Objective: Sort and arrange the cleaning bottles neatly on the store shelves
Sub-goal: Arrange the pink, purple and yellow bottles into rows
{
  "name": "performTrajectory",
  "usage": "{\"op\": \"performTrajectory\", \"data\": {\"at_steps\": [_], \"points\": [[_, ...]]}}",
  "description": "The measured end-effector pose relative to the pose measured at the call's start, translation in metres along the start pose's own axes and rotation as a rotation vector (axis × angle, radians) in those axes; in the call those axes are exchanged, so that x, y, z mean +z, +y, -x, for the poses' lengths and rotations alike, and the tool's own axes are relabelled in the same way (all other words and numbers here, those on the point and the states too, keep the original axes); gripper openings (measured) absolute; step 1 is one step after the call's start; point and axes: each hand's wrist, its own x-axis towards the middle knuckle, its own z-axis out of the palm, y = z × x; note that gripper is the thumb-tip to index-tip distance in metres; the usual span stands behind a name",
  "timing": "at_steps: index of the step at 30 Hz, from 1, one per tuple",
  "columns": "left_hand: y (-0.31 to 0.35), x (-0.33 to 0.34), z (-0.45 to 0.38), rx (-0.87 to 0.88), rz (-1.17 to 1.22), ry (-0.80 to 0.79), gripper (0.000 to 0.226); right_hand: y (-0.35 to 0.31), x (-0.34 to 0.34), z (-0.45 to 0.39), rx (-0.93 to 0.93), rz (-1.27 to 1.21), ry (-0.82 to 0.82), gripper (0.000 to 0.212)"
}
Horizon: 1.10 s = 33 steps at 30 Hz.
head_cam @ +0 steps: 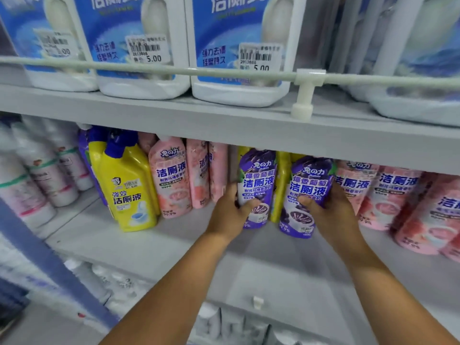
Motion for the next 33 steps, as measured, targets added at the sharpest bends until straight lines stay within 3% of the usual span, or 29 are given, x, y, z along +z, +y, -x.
{"op": "performTrajectory", "data": {"at_steps": [4,6,8,10,12,16,20,23,27,33], "points": [[-0.005,-0.011,0.011,-0.021,-0.111,0.011,0.049,0.009,0.003,0.018,-0.059,0.064,0.070,0.037],[-0.007,-0.027,0.028,0.020,-0.153,0.242,0.048,0.012,0.004,0.036,-0.055,0.000,0.201,0.030],[-0.005,-0.051,0.041,0.195,-0.250,0.536,0.039,0.003,0.014,0.055,-0.054,-0.073,0.263,0.026],[0.007,-0.078,0.039,0.332,-0.343,0.676,0.037,-0.014,0.034,0.063,-0.082,-0.152,0.144,0.027],[0.026,-0.101,0.025,0.367,-0.411,0.709,0.045,-0.041,0.057,0.061,-0.101,-0.162,-0.011,0.024],[0.046,-0.126,-0.011,0.242,-0.503,0.591,0.081,-0.095,0.102,0.039,-0.141,-0.142,-0.193,0.025],[0.030,-0.134,-0.028,0.134,-0.769,0.488,0.104,-0.150,0.146,-0.001,-0.175,-0.137,-0.153,0.011],[0.020,-0.136,-0.034,0.166,-0.872,0.524,0.092,-0.168,0.175,-0.033,-0.170,0.011,-0.128,0.039],[0.016,-0.139,-0.026,0.110,-0.553,0.393,0.062,-0.182,0.198,-0.055,-0.157,0.156,-0.241,0.023],[0.013,-0.158,0.022,0.148,-0.326,0.304,0.051,-0.184,0.214,-0.068,-0.174,0.454,-0.228,0.030]]}}
